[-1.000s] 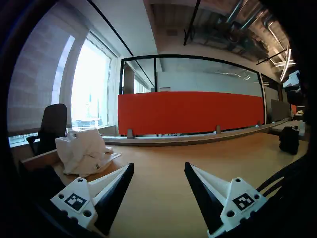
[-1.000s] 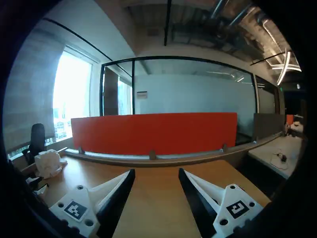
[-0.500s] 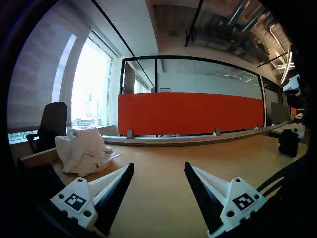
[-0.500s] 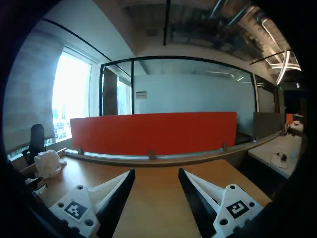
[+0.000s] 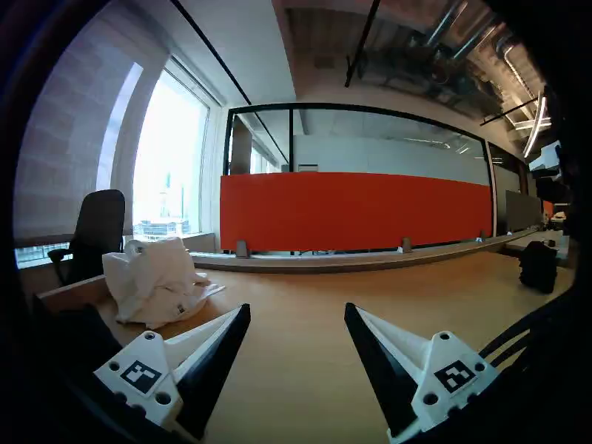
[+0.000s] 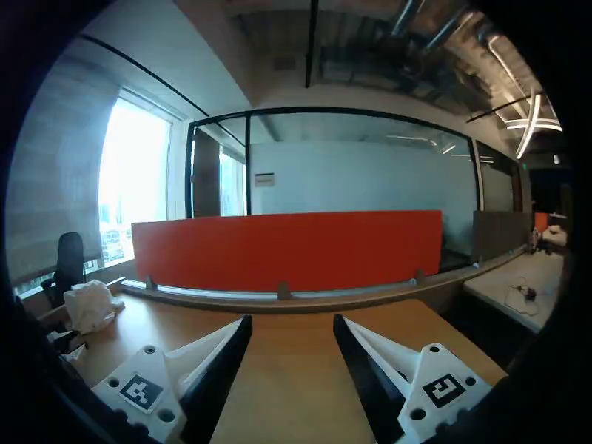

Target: Fold towel

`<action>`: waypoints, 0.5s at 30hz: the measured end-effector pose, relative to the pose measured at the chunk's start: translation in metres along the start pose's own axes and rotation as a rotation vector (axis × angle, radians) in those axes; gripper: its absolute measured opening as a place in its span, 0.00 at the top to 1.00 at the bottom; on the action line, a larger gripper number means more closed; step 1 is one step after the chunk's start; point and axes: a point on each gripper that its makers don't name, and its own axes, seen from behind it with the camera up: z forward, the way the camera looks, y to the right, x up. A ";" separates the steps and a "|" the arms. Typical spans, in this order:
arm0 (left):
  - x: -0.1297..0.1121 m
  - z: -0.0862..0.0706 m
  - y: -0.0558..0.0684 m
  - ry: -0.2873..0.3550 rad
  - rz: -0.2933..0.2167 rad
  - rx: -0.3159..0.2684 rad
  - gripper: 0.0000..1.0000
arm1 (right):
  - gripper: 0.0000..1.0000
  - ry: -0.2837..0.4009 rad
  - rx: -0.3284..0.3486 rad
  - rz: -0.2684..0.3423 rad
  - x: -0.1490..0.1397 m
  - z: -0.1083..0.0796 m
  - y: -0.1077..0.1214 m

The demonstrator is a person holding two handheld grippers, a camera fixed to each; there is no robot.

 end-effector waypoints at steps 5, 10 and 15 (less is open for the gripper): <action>-0.001 0.000 0.000 0.000 0.000 0.000 0.06 | 0.16 0.023 -0.006 0.018 0.002 -0.001 0.002; -0.002 0.001 0.000 0.000 0.001 0.000 0.06 | 0.16 0.046 -0.011 0.048 0.002 -0.001 0.007; -0.002 0.001 0.001 0.001 0.000 0.000 0.06 | 0.16 0.056 -0.024 0.055 -0.010 -0.001 0.018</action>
